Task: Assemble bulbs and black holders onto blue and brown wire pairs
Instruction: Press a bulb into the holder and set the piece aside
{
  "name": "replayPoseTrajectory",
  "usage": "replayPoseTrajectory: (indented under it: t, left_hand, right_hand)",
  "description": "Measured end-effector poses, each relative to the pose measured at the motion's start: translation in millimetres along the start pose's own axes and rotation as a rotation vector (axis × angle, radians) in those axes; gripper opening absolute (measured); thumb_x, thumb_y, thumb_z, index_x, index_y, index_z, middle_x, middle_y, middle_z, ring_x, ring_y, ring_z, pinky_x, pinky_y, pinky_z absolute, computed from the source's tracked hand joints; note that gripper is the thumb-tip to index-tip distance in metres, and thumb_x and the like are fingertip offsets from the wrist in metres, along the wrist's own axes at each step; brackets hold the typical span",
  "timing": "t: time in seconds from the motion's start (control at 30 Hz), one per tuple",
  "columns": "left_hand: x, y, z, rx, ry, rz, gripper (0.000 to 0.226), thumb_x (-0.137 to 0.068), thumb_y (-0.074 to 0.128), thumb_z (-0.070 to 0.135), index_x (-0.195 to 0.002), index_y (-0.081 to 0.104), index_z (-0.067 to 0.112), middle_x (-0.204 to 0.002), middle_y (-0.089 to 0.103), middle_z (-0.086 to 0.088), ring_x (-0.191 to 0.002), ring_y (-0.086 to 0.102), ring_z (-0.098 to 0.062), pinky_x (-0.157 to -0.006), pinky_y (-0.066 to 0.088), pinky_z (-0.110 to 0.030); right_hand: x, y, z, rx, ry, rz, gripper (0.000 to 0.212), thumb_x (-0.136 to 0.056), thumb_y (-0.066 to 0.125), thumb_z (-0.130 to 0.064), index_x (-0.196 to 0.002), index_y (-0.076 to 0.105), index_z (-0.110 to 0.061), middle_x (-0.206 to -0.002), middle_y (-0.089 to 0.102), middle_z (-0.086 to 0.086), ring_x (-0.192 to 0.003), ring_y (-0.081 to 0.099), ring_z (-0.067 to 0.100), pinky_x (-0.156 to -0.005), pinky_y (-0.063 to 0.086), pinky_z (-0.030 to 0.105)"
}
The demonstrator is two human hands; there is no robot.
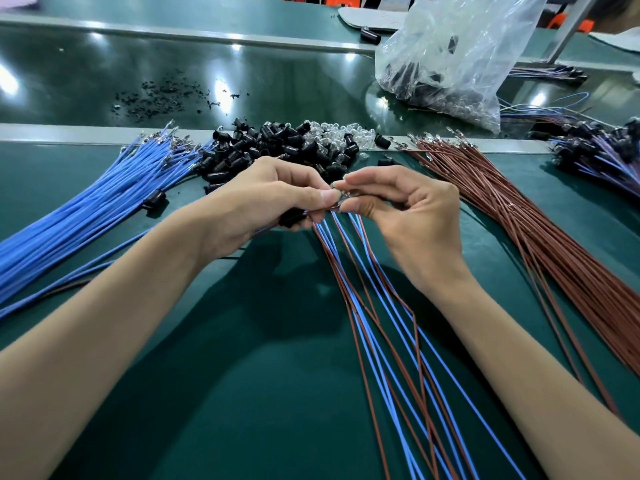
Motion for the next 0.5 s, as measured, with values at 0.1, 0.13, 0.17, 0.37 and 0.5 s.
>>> replayPoseTrajectory:
  t: [0.1,0.13,0.17,0.37,0.5]
  left_hand:
    - [1,1,-2,-0.016,-0.024,-0.050,0.012,-0.068,0.066,0.024,-0.063,0.065,0.014,-0.058,0.057,-0.001,-0.054,0.049,-0.009,-0.053,0.039,-0.016]
    - [2,0,-2,-0.021,-0.028,-0.062,0.011,-0.068,0.066,0.024,-0.061,0.065,0.015,-0.057,0.057,0.000,-0.053,0.049,-0.008,-0.053,0.039,-0.016]
    - [2,0,-1,-0.027,-0.028,-0.076,0.011,-0.068,0.066,0.023,-0.059,0.065,0.016,-0.057,0.057,0.000,-0.053,0.049,-0.008,-0.053,0.038,-0.016]
    - [4,-3,1,-0.076,-0.028,-0.127,0.011,-0.066,0.066,0.024,-0.059,0.068,0.017,-0.058,0.060,0.000,-0.054,0.052,-0.006,-0.054,0.041,-0.014]
    - [5,-6,1,-0.075,-0.036,-0.123,0.011,-0.069,0.066,0.024,-0.062,0.069,0.016,-0.060,0.062,0.000,-0.055,0.054,-0.006,-0.054,0.044,-0.012]
  right_hand:
    - [3,5,-1,-0.015,-0.001,-0.034,0.031,-0.074,0.074,0.008,-0.086,0.070,-0.020,-0.082,0.075,-0.009,-0.078,0.073,0.010,-0.079,0.055,0.021]
    - [3,7,-2,-0.017,-0.013,-0.042,0.030,-0.074,0.074,0.007,-0.088,0.070,-0.019,-0.083,0.074,-0.008,-0.080,0.072,0.010,-0.079,0.054,0.020]
    - [4,8,-4,-0.012,-0.028,-0.048,0.029,-0.074,0.075,0.007,-0.088,0.070,-0.018,-0.085,0.074,-0.007,-0.081,0.072,0.009,-0.079,0.054,0.019]
    - [4,12,-10,0.059,-0.075,-0.057,0.031,-0.072,0.079,0.002,-0.086,0.068,-0.023,-0.083,0.072,-0.011,-0.081,0.071,0.005,-0.081,0.053,0.018]
    - [4,14,-8,0.064,-0.078,-0.073,0.030,-0.074,0.078,-0.001,-0.091,0.069,-0.024,-0.084,0.073,-0.011,-0.083,0.071,0.005,-0.082,0.053,0.019]
Point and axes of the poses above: each hand's wrist, its own x-axis away from the middle knuckle, its own y-axis out of the palm, z = x × y, the point moved 9 cm from there along -x, towards the middle knuckle
